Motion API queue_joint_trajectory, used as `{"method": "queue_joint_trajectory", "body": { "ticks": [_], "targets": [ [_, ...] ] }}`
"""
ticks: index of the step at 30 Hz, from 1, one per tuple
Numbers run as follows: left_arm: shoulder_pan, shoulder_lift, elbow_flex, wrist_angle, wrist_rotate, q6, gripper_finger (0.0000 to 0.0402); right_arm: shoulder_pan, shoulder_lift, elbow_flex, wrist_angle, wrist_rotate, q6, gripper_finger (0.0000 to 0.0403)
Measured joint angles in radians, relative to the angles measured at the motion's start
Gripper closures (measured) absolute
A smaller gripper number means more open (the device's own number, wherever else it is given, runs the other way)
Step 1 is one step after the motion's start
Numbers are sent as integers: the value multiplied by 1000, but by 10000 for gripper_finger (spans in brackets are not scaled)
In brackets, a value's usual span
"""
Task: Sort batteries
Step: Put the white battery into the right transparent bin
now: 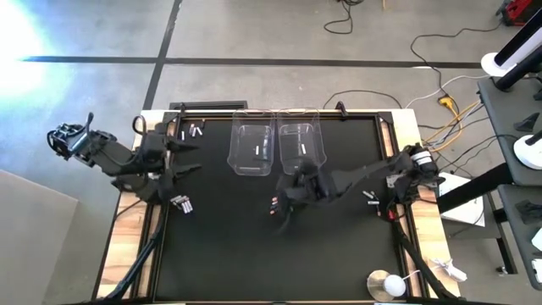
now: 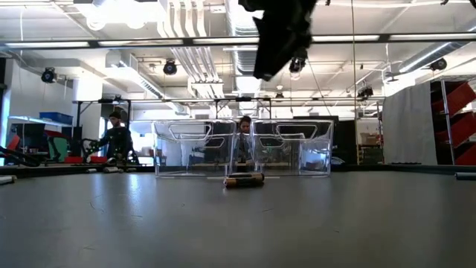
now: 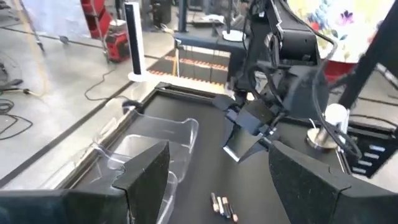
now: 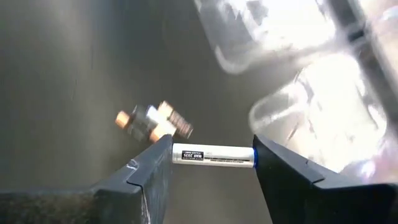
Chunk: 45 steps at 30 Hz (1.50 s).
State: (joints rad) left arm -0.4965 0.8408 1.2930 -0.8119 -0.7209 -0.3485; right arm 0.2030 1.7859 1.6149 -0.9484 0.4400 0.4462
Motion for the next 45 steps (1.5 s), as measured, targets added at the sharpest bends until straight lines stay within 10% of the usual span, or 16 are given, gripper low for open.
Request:
{"method": "queue_joint_trajectory", "body": {
  "ticks": [21,45],
  "targets": [
    [1,-46,0,123,-112,23,149,-630,90,10,19,-484,-728,201],
    [36,34,0,139,-485,-124,149,-727,323,10,102,-544,-945,196]
  ]
}}
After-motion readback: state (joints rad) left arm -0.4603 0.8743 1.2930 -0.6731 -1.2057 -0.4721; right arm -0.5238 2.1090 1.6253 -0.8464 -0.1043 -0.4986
